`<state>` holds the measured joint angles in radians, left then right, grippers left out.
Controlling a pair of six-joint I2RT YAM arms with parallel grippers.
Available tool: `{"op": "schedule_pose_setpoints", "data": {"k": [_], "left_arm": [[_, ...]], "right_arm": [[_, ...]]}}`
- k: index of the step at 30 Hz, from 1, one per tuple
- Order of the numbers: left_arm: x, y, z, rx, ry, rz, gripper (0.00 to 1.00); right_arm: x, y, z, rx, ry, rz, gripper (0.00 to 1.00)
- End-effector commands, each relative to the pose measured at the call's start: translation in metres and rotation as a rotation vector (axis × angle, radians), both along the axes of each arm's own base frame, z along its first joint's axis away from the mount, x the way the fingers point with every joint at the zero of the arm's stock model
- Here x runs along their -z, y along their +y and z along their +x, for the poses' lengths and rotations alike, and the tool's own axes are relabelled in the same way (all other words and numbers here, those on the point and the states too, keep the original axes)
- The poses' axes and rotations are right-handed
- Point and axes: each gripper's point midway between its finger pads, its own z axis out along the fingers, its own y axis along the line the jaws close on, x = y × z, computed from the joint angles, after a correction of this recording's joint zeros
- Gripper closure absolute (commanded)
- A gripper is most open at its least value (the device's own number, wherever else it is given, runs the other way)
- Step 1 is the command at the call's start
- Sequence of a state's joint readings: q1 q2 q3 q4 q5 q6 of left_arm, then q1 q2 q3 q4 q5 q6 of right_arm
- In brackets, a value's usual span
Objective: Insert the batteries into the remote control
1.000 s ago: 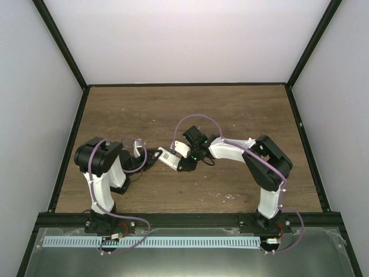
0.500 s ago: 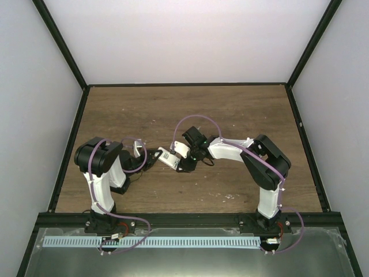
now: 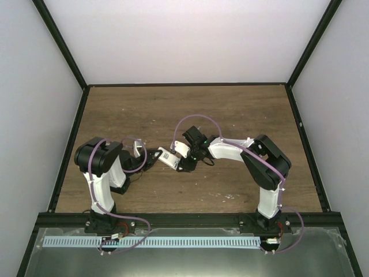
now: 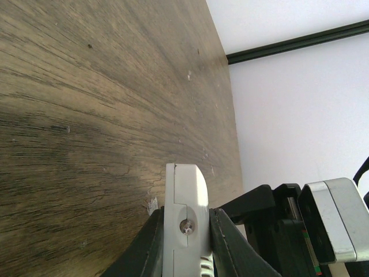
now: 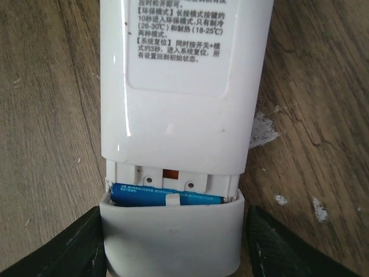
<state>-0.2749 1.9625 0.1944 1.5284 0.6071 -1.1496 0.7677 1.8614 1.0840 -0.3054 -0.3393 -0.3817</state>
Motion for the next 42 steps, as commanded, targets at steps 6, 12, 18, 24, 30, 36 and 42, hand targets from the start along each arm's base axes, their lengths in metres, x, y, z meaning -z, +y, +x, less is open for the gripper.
{"op": "schedule_pose_setpoints", "data": {"k": [6,12,18,24,30,36,42], "left_arm": [[-0.006,-0.001,-0.002,0.007,-0.063,0.007,1.00],[-0.007,-0.001,0.000,0.007,-0.068,0.006,1.00],[-0.007,-0.001,0.001,0.002,-0.066,0.006,1.00],[-0.007,0.000,0.002,-0.008,-0.067,0.008,1.00],[-0.007,0.000,0.003,-0.008,-0.068,0.008,1.00],[-0.007,0.000,0.002,-0.008,-0.067,0.009,1.00],[-0.007,0.000,0.002,-0.007,-0.067,0.009,1.00]], "right_arm": [[-0.026,0.011,0.008,-0.009,-0.018,0.071,0.53],[-0.032,0.014,0.008,-0.008,-0.008,0.083,0.57],[-0.034,0.012,0.011,0.036,0.004,0.075,0.57],[-0.039,0.013,0.011,0.094,0.043,0.076,0.56],[-0.035,0.014,0.009,0.109,0.062,0.066,0.54],[-0.026,0.015,0.007,0.103,0.080,0.049,0.54],[-0.023,0.021,0.004,0.086,0.087,0.053,0.53]]}}
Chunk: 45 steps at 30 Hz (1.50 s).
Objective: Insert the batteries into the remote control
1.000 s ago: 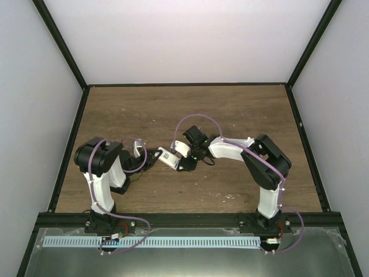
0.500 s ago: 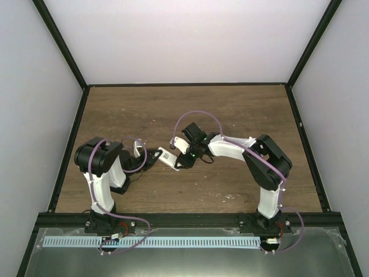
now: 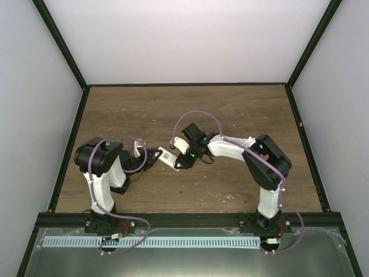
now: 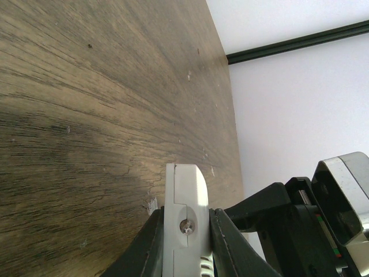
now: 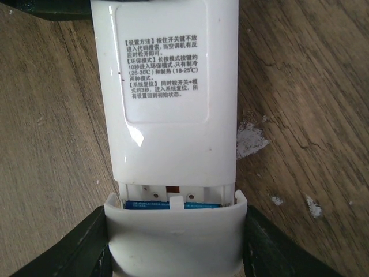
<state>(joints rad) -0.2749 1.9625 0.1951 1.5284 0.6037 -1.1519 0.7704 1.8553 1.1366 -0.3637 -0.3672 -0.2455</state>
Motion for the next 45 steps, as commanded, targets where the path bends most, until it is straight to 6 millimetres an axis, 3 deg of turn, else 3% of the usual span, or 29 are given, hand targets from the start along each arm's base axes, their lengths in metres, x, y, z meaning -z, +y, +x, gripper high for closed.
{"op": "schedule_pose_setpoints", "data": {"k": [1,21,45], "left_arm": [[-0.007,0.000,0.001,-0.003,-0.068,0.010,1.00],[-0.006,0.000,0.002,-0.006,-0.068,0.010,1.00],[-0.007,-0.002,0.001,0.007,-0.068,0.006,1.00]], "right_arm": [[-0.008,0.014,0.004,-0.013,-0.005,0.024,0.53],[0.012,0.011,-0.011,-0.019,0.033,-0.012,0.50],[0.015,0.022,0.002,-0.016,-0.002,-0.022,0.47]]}}
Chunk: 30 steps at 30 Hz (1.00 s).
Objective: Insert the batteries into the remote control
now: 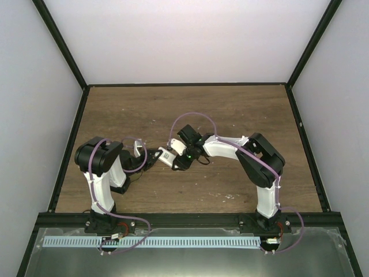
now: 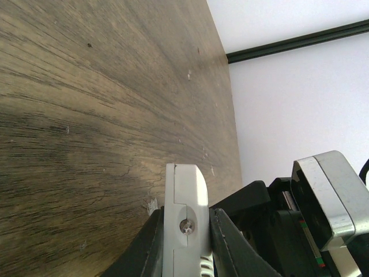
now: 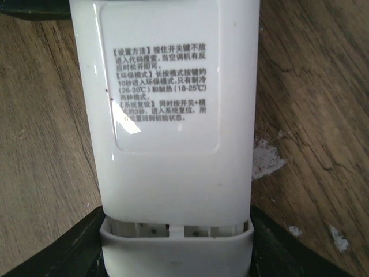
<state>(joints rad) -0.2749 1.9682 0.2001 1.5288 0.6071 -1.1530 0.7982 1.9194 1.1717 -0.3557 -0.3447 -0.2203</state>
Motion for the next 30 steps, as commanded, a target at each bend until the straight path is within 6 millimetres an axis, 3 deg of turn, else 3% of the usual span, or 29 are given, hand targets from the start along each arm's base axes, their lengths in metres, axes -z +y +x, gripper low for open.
{"op": "schedule_pose_setpoints", "data": {"k": [1,12,19,24,30], "left_arm": [[-0.008,-0.001,0.000,0.006,-0.069,0.007,1.00],[-0.008,-0.001,-0.001,0.005,-0.070,0.010,1.00],[-0.008,0.000,-0.001,0.000,-0.072,0.010,1.00],[-0.008,0.000,-0.001,-0.002,-0.070,0.011,1.00],[-0.007,0.001,-0.002,-0.002,-0.070,0.013,1.00]], "right_arm": [[-0.001,0.012,0.004,-0.023,-0.022,0.006,0.46],[-0.020,0.019,0.009,-0.040,-0.062,0.039,0.37],[-0.058,0.018,0.014,-0.013,-0.120,0.110,0.35],[-0.064,-0.006,0.016,0.035,-0.134,0.097,0.36],[-0.042,-0.041,0.020,0.093,-0.083,0.058,0.40]]}}
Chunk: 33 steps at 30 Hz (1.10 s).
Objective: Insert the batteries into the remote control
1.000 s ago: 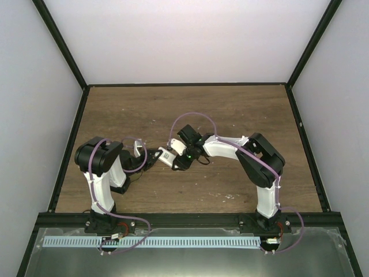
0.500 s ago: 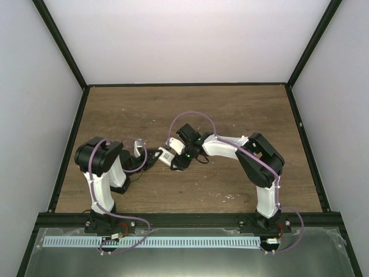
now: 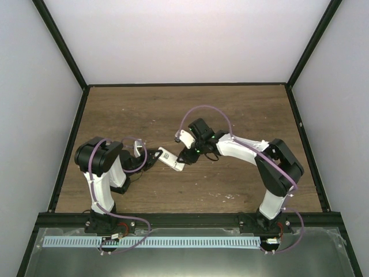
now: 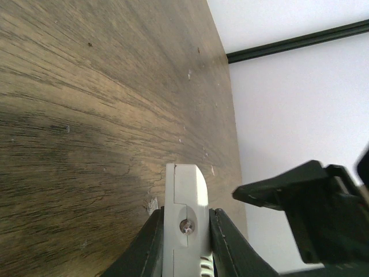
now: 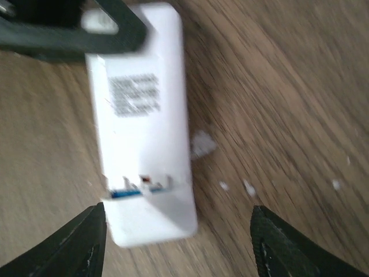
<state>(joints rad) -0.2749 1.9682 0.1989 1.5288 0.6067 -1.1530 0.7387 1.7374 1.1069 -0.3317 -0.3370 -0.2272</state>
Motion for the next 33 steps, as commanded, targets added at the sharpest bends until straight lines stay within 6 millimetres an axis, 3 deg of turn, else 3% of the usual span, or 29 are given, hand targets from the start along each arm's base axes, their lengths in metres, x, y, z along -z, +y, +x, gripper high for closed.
{"op": "schedule_pose_setpoints", "data": {"k": [1,16,24,33], "left_arm": [[-0.008,0.000,-0.001,-0.001,-0.073,0.012,1.00],[-0.007,0.000,-0.001,-0.001,-0.068,0.011,1.00],[-0.008,0.000,0.000,-0.001,-0.069,0.010,1.00],[-0.008,-0.001,0.001,0.003,-0.070,0.007,1.00]], "right_arm": [[0.017,-0.023,0.002,0.039,0.036,-0.040,0.40],[0.039,-0.010,-0.004,-0.036,0.104,-0.010,0.48],[0.038,0.003,-0.008,-0.078,0.137,0.057,0.50],[0.044,0.004,-0.009,-0.082,0.144,0.063,0.51]]}}
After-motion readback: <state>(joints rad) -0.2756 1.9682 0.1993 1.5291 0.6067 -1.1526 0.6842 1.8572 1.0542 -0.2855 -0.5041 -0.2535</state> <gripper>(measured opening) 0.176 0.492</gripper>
